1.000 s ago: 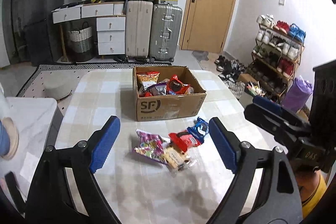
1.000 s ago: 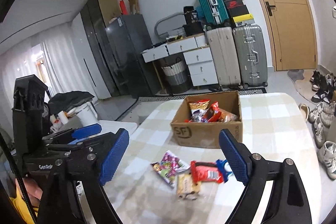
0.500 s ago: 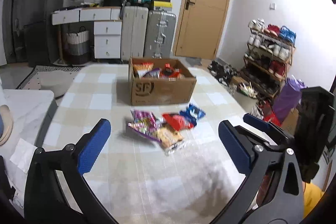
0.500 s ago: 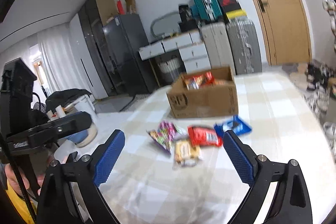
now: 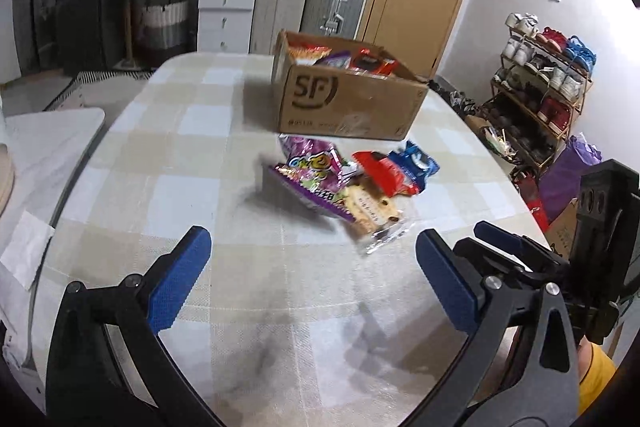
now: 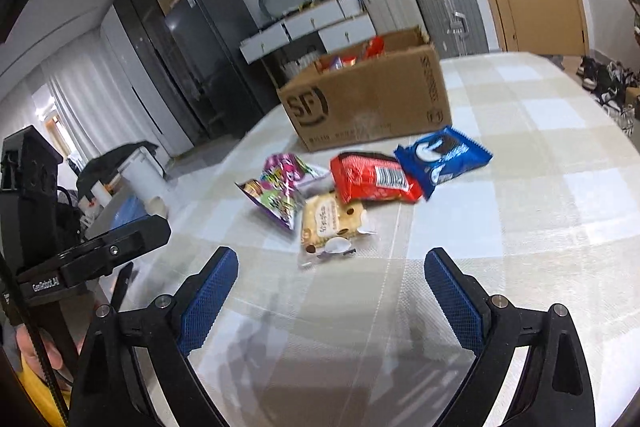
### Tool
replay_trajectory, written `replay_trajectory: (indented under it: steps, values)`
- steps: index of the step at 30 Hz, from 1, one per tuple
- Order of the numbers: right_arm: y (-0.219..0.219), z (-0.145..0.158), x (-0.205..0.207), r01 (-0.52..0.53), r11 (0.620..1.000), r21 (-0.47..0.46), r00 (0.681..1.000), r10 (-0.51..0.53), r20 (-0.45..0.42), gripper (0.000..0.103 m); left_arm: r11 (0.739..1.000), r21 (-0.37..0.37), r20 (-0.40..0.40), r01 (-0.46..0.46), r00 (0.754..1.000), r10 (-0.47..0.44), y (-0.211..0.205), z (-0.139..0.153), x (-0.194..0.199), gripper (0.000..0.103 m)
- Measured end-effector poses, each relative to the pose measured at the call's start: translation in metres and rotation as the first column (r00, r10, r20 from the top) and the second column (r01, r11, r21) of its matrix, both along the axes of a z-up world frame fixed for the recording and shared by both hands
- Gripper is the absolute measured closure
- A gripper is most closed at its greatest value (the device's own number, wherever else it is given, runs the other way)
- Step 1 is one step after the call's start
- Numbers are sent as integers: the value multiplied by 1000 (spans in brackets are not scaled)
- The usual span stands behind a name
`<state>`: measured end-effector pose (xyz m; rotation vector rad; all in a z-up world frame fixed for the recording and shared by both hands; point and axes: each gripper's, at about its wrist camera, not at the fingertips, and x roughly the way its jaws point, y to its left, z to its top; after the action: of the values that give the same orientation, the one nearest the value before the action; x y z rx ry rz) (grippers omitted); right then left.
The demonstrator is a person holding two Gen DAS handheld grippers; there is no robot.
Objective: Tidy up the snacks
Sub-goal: 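Withdraw both tools from the box toward the remaining snacks, then grasp the cracker pack with right tool while left tool grasps purple candy bag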
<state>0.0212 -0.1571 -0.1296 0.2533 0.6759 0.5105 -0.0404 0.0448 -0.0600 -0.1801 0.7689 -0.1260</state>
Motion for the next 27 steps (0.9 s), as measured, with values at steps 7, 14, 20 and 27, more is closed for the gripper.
replay_trajectory:
  steps: [7,14,20,27]
  values:
    - [21,-11,39,-56,998,-25,995,54,-87,7,999,-32,-65,-12,998,10,6,-28,32,1]
    - [57,-19,82,-106,978,-180,986,80,-144,7,998,-55,-96,-18,995,12,19,-48,56,1]
    - [79,-23,102,-157,946,-283,982,118,-150,7,997,-76,-117,-33,993,23,32,-57,72,1]
    - [100,-31,107,-184,883,-431,982,145,-121,7,991,-126,-162,-40,987,19,39,-71,82,1]
